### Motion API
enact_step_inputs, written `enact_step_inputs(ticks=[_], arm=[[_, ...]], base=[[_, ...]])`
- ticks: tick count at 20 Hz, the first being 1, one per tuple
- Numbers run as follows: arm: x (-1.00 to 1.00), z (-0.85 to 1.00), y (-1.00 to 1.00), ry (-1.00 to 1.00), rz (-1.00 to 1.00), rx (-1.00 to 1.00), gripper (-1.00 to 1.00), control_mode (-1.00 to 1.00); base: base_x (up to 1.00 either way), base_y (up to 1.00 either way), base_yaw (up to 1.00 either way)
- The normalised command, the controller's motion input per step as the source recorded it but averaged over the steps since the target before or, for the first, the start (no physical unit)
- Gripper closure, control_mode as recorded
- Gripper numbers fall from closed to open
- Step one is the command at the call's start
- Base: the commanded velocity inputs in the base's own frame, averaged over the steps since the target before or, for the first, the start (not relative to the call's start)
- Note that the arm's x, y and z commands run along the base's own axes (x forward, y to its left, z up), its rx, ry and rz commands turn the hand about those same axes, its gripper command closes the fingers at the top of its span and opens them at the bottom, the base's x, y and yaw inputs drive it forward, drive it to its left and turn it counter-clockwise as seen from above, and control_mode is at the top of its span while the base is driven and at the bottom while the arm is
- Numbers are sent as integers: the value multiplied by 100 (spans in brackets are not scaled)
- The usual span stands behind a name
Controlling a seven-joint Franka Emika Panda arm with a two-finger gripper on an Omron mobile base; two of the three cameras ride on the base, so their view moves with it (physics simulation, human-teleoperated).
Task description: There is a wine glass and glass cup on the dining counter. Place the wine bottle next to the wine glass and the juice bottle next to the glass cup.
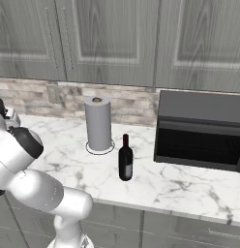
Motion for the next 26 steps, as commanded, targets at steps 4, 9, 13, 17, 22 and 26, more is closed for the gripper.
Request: enact_step_inputs(ticks=[4, 9, 13, 17, 22, 26], arm=[[-33, 31, -1, 0, 9, 7, 100, -100], [-48, 41, -5, -2, 2, 5, 100, -100], [-44, 31, -19, -6, 0, 2, 100, -100], [-34, 17, -39, -15, 1, 0, 100, -100], [-36, 5, -54, -19, 4, 0, 100, -100], [-37, 1, -58, -12, 1, 8, 100, -100]], base=[[0, 0, 0], [0, 0, 0], [0, 0, 0], [0, 0, 0], [0, 0, 0], [0, 0, 0]])
